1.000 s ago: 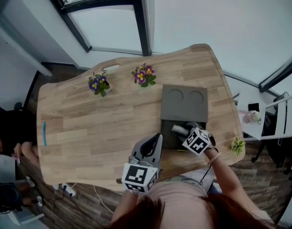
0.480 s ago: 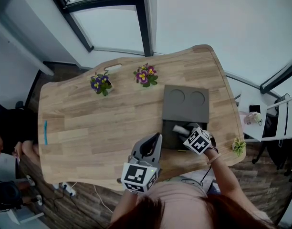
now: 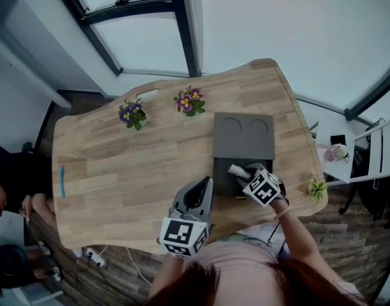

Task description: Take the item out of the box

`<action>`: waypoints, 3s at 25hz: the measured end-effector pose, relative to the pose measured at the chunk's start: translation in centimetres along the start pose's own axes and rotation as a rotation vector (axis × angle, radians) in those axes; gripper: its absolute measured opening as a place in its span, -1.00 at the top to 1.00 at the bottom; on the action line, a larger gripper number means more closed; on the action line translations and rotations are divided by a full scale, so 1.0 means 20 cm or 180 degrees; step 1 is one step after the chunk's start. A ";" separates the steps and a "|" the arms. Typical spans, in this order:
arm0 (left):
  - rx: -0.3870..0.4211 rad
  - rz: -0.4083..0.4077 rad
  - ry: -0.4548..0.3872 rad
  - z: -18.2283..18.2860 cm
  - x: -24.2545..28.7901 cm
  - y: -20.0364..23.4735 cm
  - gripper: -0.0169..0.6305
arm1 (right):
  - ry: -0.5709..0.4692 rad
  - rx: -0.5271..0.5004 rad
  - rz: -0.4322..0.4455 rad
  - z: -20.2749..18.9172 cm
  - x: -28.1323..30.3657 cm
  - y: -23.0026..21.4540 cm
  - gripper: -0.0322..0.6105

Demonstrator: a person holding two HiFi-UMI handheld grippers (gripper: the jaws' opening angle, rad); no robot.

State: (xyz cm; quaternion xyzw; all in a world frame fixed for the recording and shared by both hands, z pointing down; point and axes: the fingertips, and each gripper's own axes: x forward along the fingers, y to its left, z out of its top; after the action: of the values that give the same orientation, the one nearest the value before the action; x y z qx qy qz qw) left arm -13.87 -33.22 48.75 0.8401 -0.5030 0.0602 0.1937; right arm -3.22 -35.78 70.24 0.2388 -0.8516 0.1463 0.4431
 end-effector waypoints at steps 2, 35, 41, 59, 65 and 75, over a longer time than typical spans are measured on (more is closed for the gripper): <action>0.0025 -0.0017 -0.0009 0.00 -0.01 -0.02 0.95 | -0.0081 0.0072 -0.0011 0.01 -0.02 0.01 0.48; 0.0271 0.0144 -0.0344 0.11 -0.25 -0.32 0.95 | -0.1228 0.0407 -0.0346 0.16 -0.66 0.14 0.48; 0.0343 0.0148 -0.0402 0.13 -0.29 -0.40 0.95 | -0.1494 0.0436 -0.0403 0.18 -0.79 0.17 0.49; 0.0531 0.0271 -0.0534 0.16 -0.41 -0.62 0.95 | -0.2208 0.0549 -0.0443 0.14 -1.20 0.26 0.49; 0.0531 0.0327 -0.0552 0.15 -0.45 -0.69 0.95 | -0.2437 0.0610 -0.0349 0.11 -1.31 0.29 0.49; 0.0570 0.0324 -0.0541 0.16 -0.49 -0.77 0.95 | -0.2692 0.0773 -0.0416 0.05 -1.45 0.30 0.49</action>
State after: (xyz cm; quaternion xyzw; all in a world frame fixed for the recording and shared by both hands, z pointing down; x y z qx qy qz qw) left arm -5.61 -20.04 38.86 0.8295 -0.5523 0.0433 0.0713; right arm 7.08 -23.13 45.58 0.3812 -0.9178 0.1064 0.0328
